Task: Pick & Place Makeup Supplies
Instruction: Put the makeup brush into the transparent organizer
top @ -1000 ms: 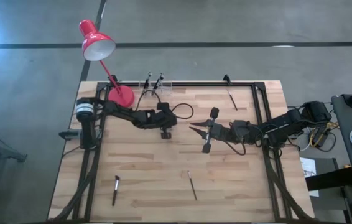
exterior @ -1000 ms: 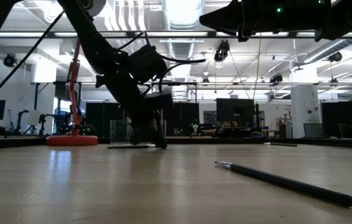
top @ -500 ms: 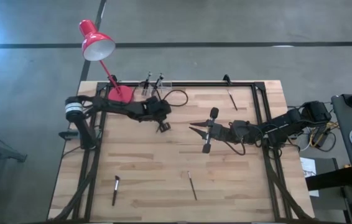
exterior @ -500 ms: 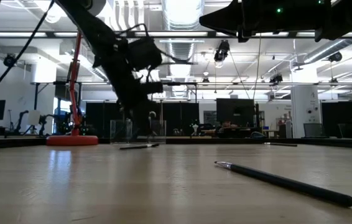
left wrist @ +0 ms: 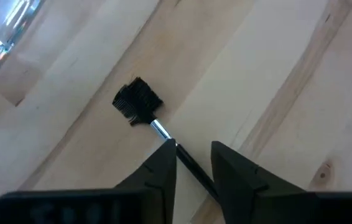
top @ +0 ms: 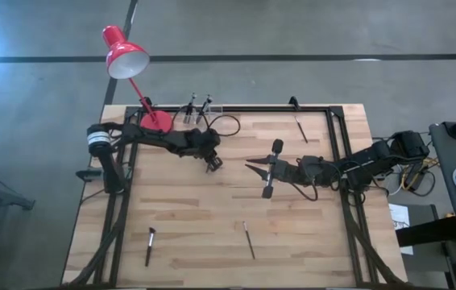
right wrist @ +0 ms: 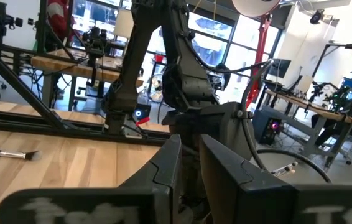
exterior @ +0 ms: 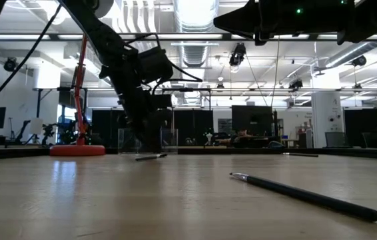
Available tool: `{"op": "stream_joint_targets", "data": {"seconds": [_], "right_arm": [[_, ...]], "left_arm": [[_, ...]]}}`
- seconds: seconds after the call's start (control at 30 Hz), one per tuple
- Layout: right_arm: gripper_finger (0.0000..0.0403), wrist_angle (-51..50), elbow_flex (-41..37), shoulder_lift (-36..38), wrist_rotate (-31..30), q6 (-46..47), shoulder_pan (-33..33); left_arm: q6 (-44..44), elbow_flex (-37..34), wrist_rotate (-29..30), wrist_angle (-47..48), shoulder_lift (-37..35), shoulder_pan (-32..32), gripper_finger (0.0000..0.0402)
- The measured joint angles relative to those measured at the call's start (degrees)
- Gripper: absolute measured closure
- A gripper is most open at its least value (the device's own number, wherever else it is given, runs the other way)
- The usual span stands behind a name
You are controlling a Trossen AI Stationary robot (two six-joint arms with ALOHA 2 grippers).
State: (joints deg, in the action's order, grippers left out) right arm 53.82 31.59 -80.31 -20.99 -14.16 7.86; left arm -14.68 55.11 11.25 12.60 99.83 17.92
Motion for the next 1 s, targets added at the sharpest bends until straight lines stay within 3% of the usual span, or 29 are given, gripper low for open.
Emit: {"op": "stream_joint_targets", "data": {"seconds": [0.43, 0.53, 0.73, 1.0], "right_arm": [[0.0349, 0.0, 0.0, 0.0, 0.0, 0.3, 0.0], [0.0349, 0.0, 0.0, 0.0, 0.0, 0.2, 0.0], [0.0349, -0.1, 0.0, 0.0, 0.0, 0.1, 0.0], [0.0349, -13.8, 0.0, 3.9, 0.0, 1.1, 0.0]], "left_arm": [[0.0, 0.2, 1.2, 0.2, 4.1, 1.2, 0.0292], [2.5, 0.2, 1.0, 0.4, 5.0, 0.9, 0.0311], [6.1, -0.1, 1.9, 0.5, 4.9, -1.4, 0.0390], [6.2, -5.6, 3.6, -9.2, 4.7, -3.5, 0.0398]]}}
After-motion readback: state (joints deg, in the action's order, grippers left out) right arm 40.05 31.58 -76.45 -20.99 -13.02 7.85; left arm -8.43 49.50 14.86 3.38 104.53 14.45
